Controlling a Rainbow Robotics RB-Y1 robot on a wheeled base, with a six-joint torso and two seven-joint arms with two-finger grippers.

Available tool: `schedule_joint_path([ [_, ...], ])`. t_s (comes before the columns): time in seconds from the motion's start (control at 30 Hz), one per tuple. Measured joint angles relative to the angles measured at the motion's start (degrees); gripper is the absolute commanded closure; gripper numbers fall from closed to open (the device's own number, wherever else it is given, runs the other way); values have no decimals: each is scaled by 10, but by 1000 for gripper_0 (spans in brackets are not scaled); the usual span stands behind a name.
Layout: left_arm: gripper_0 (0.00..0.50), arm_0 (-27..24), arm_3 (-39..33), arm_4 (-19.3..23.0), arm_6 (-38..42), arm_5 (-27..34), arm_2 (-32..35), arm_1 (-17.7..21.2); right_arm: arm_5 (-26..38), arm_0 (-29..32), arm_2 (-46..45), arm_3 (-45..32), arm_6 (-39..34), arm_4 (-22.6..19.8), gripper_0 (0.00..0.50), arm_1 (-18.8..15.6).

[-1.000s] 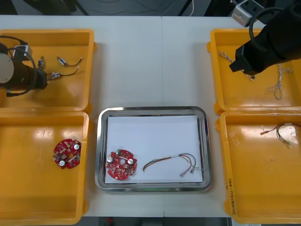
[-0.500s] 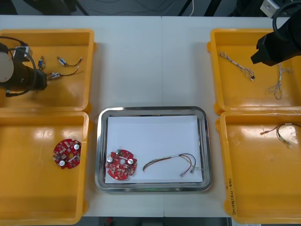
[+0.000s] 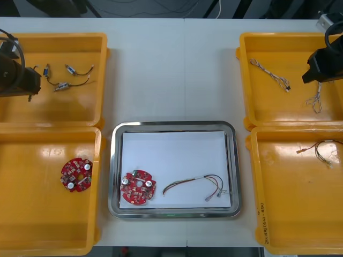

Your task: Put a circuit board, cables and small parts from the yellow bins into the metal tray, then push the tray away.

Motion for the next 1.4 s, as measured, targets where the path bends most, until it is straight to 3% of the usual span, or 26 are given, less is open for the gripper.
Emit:
schedule_joint_path([
  [0.43,500,0,-113,-18,0,146,28,-1,-10,-3,-42,86,-11,39,0,-2],
  [0.63,500,0,-186,-24,8,201,28,-19,-29,-28,-42,147,-24,45,0,-6],
  [1.07,500,0,-300,-82,144,289,28,-121,-93,-67,-42,221,-24,69,0,-11],
  [1.4,500,0,-336,-175,150,291,13,-210,-144,-95,-42,313,-24,88,0,-15],
])
